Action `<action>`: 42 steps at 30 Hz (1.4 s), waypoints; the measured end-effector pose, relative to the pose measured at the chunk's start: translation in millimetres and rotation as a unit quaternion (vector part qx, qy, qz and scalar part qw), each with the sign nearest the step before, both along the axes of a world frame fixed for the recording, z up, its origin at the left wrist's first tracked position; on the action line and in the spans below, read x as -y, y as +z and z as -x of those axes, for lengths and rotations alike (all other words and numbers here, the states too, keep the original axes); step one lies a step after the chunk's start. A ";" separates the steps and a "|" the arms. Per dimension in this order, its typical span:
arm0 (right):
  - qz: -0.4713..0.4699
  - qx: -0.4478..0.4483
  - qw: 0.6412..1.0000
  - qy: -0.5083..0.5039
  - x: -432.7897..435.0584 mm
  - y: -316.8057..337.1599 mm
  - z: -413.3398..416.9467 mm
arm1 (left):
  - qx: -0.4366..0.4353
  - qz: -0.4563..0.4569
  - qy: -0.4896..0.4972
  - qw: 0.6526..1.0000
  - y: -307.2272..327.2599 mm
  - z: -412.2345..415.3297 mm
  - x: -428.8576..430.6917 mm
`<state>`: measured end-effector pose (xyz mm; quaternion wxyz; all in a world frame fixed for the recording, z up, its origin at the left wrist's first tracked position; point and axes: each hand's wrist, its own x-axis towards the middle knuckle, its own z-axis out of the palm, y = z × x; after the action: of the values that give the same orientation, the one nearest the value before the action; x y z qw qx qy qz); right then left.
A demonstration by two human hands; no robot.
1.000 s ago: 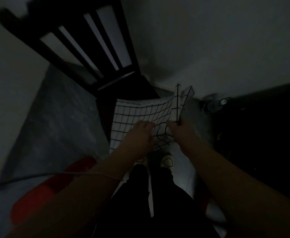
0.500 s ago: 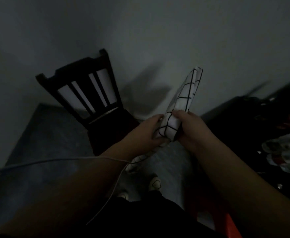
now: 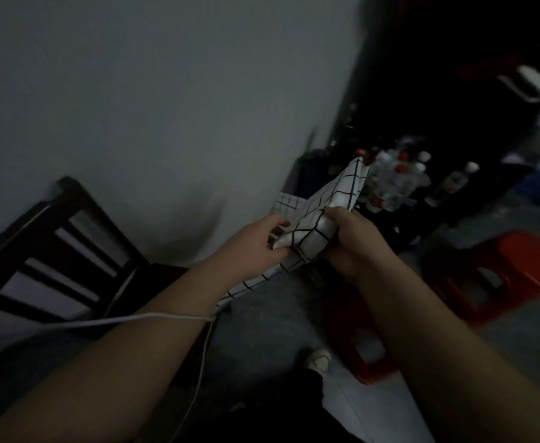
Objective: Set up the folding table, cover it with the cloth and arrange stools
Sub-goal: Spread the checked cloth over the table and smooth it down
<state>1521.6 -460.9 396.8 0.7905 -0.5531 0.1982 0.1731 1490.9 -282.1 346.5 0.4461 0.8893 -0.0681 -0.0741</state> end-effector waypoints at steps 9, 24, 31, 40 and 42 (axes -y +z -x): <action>-0.005 0.045 0.988 -0.148 151.3 9.3 96.1 | 0.020 -0.091 -0.164 0.982 23.6 12.4 150.6; 0.195 0.016 0.939 -0.283 431.5 -43.1 347.6 | 0.007 -0.075 -0.337 0.938 11.0 135.5 461.5; 0.195 0.026 0.926 -0.322 529.3 -45.1 429.3 | -0.005 -0.057 -0.424 0.904 7.9 215.2 604.8; 0.181 0.034 0.881 -0.435 622.1 -50.7 482.0 | -0.009 -0.041 -0.503 0.864 13.3 266.8 734.0; 0.176 0.042 0.863 -0.471 638.1 -50.1 484.4 | -0.016 -0.031 -0.514 0.857 10.3 270.2 762.1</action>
<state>1037.2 -1098.9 346.7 0.6749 -0.5305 0.4290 -0.2811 1220.7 -1044.3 356.8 0.3181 0.7397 -0.5062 -0.3088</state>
